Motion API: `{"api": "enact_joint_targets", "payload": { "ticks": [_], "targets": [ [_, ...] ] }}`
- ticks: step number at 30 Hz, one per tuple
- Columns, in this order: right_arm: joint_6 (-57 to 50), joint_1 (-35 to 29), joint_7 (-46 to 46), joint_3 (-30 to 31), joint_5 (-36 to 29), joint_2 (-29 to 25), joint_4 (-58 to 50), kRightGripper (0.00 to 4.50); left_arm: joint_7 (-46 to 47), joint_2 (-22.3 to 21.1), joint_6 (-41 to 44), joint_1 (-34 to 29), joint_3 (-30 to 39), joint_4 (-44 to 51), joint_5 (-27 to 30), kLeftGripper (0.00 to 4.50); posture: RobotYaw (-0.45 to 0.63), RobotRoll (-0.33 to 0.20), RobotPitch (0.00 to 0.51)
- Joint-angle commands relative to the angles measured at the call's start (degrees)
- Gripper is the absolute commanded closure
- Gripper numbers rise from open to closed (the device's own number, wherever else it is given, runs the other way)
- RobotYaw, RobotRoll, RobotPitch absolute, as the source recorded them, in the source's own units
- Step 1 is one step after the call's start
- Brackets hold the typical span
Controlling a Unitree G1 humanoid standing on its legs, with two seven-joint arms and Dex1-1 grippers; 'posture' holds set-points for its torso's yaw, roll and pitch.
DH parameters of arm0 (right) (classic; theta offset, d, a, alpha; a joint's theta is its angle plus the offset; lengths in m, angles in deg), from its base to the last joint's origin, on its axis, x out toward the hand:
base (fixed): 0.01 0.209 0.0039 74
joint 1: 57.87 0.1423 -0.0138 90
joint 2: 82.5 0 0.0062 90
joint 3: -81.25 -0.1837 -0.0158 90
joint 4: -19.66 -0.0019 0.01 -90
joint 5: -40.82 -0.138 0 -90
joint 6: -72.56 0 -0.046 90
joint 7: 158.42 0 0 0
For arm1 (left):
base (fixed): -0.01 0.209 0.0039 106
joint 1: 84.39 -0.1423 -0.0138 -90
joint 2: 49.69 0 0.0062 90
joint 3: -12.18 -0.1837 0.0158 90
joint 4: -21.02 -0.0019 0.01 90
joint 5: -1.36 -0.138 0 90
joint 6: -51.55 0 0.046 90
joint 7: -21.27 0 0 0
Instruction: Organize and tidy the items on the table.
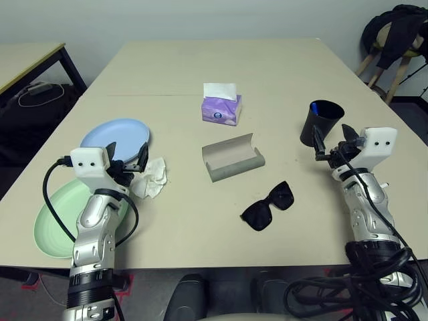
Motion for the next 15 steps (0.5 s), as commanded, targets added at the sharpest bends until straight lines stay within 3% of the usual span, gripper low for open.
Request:
{"api": "enact_joint_targets", "payload": {
  "ticks": [1, 9, 15],
  "targets": [
    [0.56, -0.11, 0.11, 0.17, 0.20, 0.11, 0.83, 0.02, 0.11, 0.10, -0.06, -0.05, -0.26, 0.02, -0.15, 0.00, 0.06, 0.000, 0.008],
    [0.31, -0.74, 1.05, 0.63, 0.49, -0.49, 0.51, 0.02, 0.41, 0.49, 0.09, -0.95, -0.16, 0.67, -0.15, 0.00, 0.06, 0.000, 0.018],
    [2.10, 0.33, 9.69, 3.03, -0.69, -2.89, 1.44, 0.02, 0.54, 0.55, 0.36, -1.37, -0.35, 1.04, -0.21, 0.00, 0.06, 0.000, 0.026]
  ]
}}
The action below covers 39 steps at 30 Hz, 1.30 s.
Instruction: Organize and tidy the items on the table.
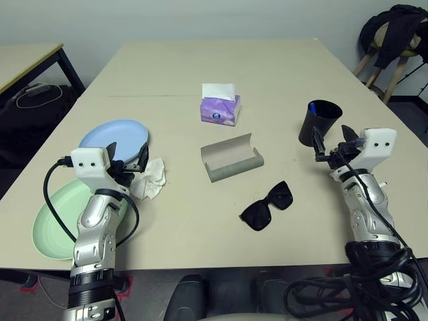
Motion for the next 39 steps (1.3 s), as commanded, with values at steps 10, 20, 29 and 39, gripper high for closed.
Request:
{"api": "enact_joint_targets", "payload": {
  "ticks": [10, 20, 29, 39],
  "targets": [
    [-0.43, 1.74, 23.96, 2.92, -7.60, -5.52, 2.30, 0.02, -0.09, -0.26, 1.03, -1.96, -0.28, 2.78, 0.04, 0.00, 0.09, 0.000, 0.041],
    [-1.48, 2.28, 45.99, 10.95, -9.23, -11.03, -0.65, 0.02, -1.34, -3.19, 2.75, -2.89, 0.37, 3.43, -0.43, 0.00, 0.11, 0.000, 0.046],
    [-0.01, 3.31, 57.74, 15.13, -9.83, -12.89, -3.09, 0.02, -1.61, -4.18, 3.32, -2.59, 0.70, 3.56, 0.15, 0.00, 0.13, 0.000, 0.047],
    [0.16, 2.23, 60.54, 16.99, -8.48, -13.97, -3.79, 0.02, -3.76, -14.92, 20.24, -1.58, 6.26, 6.59, 5.09, 0.00, 0.13, 0.000, 0.047]
  ]
}}
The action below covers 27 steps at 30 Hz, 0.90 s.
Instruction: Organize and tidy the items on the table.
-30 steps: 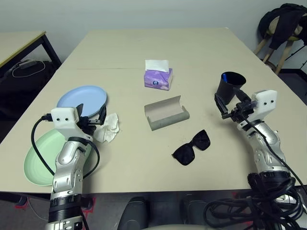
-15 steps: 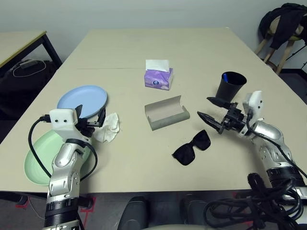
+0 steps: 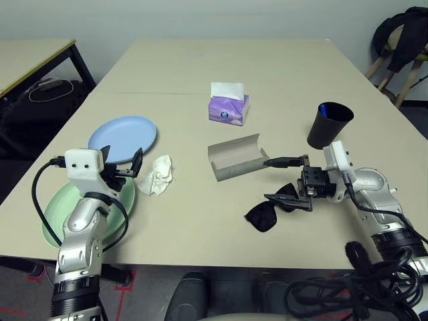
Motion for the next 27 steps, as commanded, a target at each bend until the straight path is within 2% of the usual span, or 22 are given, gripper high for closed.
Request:
{"api": "enact_joint_targets", "payload": {
  "ticks": [1, 5, 10, 17, 27],
  "targets": [
    [-0.94, -0.60, -0.77, 0.33, 0.33, -0.60, -0.47, 0.02, -3.07, -6.98, 13.28, 0.26, 4.04, 3.34, 4.74, 0.00, 0.14, 0.000, 0.057],
    [-0.42, -0.68, -1.14, 0.15, 0.51, -0.54, 0.12, 0.02, -5.42, -14.26, 25.06, 0.98, 8.32, 2.12, 8.79, 0.00, 0.14, 0.000, 0.057],
    [-0.77, -1.47, -2.31, 0.18, 0.26, -0.08, -0.78, 0.02, -5.90, -19.31, 35.96, 1.90, 11.62, -0.53, 10.80, 0.00, 0.14, 0.000, 0.058],
    [-1.33, -2.00, -3.96, 0.65, 0.37, 0.40, -2.20, 0.02, -12.01, -26.32, 43.60, -2.28, 11.52, -4.53, 10.32, 0.00, 0.14, 0.000, 0.058],
    [-2.73, -3.29, -5.94, 1.08, 0.25, 0.88, -4.88, 0.02, -14.01, -30.41, 47.38, -4.52, 12.39, -10.02, 8.19, 0.00, 0.14, 0.000, 0.062]
  ]
}}
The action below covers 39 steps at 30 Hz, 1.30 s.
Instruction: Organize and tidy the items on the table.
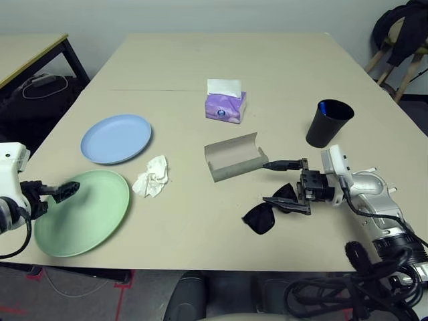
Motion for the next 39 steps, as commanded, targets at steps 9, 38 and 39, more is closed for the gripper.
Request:
{"api": "enact_joint_targets", "payload": {
  "ticks": [9, 38, 39],
  "targets": [
    [-1.64, -1.01, -1.94, 0.88, -0.05, 0.10, -3.49, 0.00, -0.73, -1.19, 4.25, -2.35, 1.27, -1.75, -1.63, 0.60, 0.13, 0.000, 0.062],
    [-1.18, 0.07, -3.33, 0.90, 0.02, 0.50, -3.03, 0.00, -1.01, 1.61, 16.60, -3.06, 10.74, -2.07, 1.17, 4.46, 0.13, 0.000, 0.058],
    [-1.21, 0.05, -3.42, 0.88, 0.02, 0.52, -3.07, 0.00, -0.52, 2.52, 17.90, -2.35, 12.20, -0.59, 1.66, 4.46, 0.13, 0.000, 0.058]
  ]
}}
